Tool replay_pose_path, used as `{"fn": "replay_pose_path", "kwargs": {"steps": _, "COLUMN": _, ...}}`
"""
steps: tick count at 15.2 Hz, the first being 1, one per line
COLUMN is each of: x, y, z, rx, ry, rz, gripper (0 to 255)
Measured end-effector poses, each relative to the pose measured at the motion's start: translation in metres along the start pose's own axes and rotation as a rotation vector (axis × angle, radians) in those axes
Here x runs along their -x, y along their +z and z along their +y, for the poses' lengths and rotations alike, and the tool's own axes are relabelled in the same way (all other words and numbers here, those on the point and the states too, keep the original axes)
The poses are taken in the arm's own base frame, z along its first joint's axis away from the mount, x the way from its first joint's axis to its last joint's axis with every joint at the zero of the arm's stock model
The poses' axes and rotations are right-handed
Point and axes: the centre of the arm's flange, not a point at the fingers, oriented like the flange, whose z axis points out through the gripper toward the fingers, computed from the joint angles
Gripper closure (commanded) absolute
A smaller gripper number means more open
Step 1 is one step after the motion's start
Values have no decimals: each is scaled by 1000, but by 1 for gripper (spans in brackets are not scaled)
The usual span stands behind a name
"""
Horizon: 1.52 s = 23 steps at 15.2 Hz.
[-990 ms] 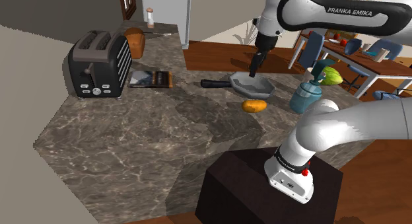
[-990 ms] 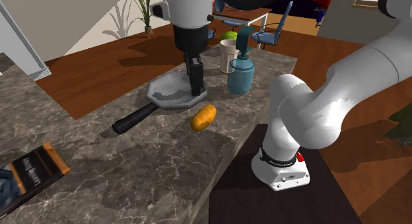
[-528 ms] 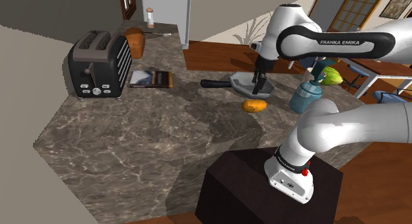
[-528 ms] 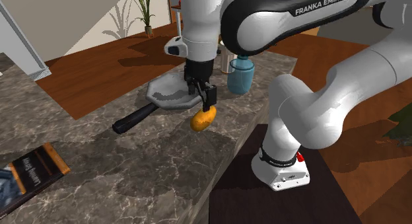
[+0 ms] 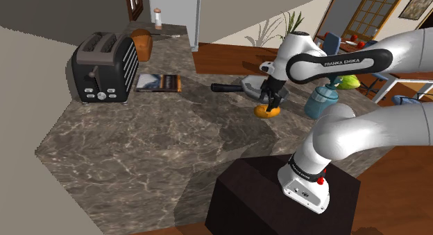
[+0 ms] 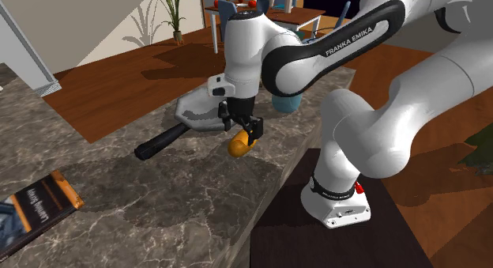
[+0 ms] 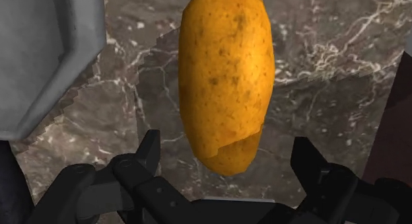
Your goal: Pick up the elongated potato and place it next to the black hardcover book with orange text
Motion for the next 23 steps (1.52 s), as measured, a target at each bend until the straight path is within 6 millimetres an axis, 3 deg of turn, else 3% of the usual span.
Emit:
{"fn": "replay_pose_path", "kwargs": {"steps": 7, "x": 1, "y": 38, "z": 2, "rx": -1, "ry": -16, "rz": 2, "gripper": 0}}
{"fn": "replay_pose_path", "kwargs": {"steps": 13, "x": 1, "y": 41, "z": 1, "rx": 0, "ry": -17, "rz": 2, "gripper": 0}}
{"fn": "replay_pose_path", "kwargs": {"steps": 14, "x": 1, "y": 41, "z": 1, "rx": 0, "ry": -17, "rz": 2, "gripper": 255}}
{"fn": "replay_pose_path", "kwargs": {"steps": 23, "x": 1, "y": 41, "z": 1, "rx": 0, "ry": -17, "rz": 3, "gripper": 255}}
